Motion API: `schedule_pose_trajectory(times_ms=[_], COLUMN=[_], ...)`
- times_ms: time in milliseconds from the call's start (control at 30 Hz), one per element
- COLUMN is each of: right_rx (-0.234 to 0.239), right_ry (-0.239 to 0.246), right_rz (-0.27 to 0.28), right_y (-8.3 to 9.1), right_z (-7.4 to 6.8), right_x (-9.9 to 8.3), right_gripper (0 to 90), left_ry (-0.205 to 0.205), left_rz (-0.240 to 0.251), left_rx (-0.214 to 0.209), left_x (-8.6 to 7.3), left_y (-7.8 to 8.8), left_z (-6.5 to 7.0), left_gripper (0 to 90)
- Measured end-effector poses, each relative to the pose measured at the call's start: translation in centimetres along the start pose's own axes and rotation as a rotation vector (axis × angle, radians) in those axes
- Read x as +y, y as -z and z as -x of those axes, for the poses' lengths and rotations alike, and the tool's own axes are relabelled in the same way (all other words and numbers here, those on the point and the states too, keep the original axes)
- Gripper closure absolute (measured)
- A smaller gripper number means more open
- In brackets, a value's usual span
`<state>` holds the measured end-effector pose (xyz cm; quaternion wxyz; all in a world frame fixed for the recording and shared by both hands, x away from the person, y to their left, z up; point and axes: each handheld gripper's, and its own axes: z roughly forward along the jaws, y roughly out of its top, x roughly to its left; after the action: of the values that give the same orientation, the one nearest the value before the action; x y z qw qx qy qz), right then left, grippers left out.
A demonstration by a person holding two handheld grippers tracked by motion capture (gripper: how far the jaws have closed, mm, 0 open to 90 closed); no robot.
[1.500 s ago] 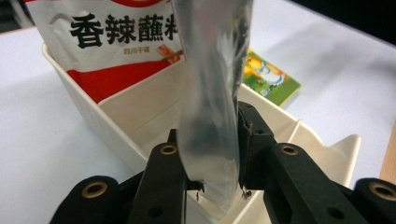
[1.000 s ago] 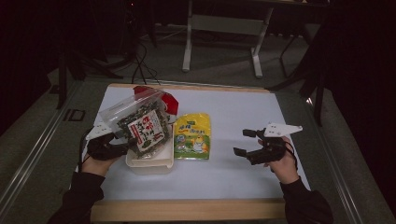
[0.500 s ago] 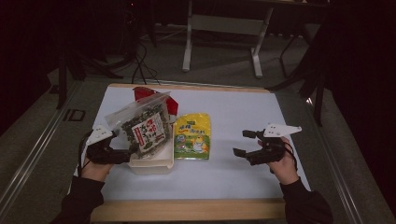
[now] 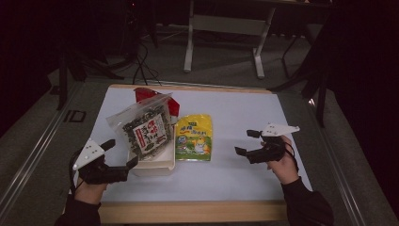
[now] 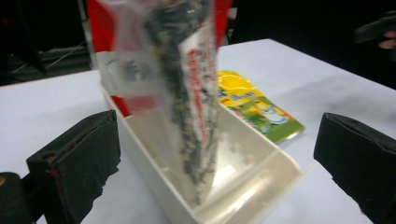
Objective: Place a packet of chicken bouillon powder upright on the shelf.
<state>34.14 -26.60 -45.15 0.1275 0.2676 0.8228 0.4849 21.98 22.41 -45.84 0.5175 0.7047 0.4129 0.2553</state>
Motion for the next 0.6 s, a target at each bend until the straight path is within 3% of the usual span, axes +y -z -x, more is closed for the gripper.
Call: schedule_pose_trajectory(times_ms=[200,300,500,600], right_rx=[-0.011,-0.025,-0.015,-0.002], right_ry=[-0.024,-0.012,-0.044,-0.080], right_rz=[-0.019,-0.047,-0.070,-0.067], right_y=[-1.0,-1.9,-3.8,-5.7], right_z=[0.7,1.1,1.7,2.6], right_x=[0.2,0.4,0.8,1.1], right_gripper=[10.2,14.8,23.0,30.6], left_ry=[-0.028,-0.046,-0.086,-0.093], left_rz=[0.001,-0.010,-0.025,-0.021], left_rx=[-0.018,-0.034,-0.074,-0.116], left_x=[-0.5,-1.2,-2.1,-2.5], left_y=[1.0,0.7,0.2,-0.3], left_z=[2.2,3.4,5.2,6.1], left_gripper=[1.8,1.8,1.8,1.8])
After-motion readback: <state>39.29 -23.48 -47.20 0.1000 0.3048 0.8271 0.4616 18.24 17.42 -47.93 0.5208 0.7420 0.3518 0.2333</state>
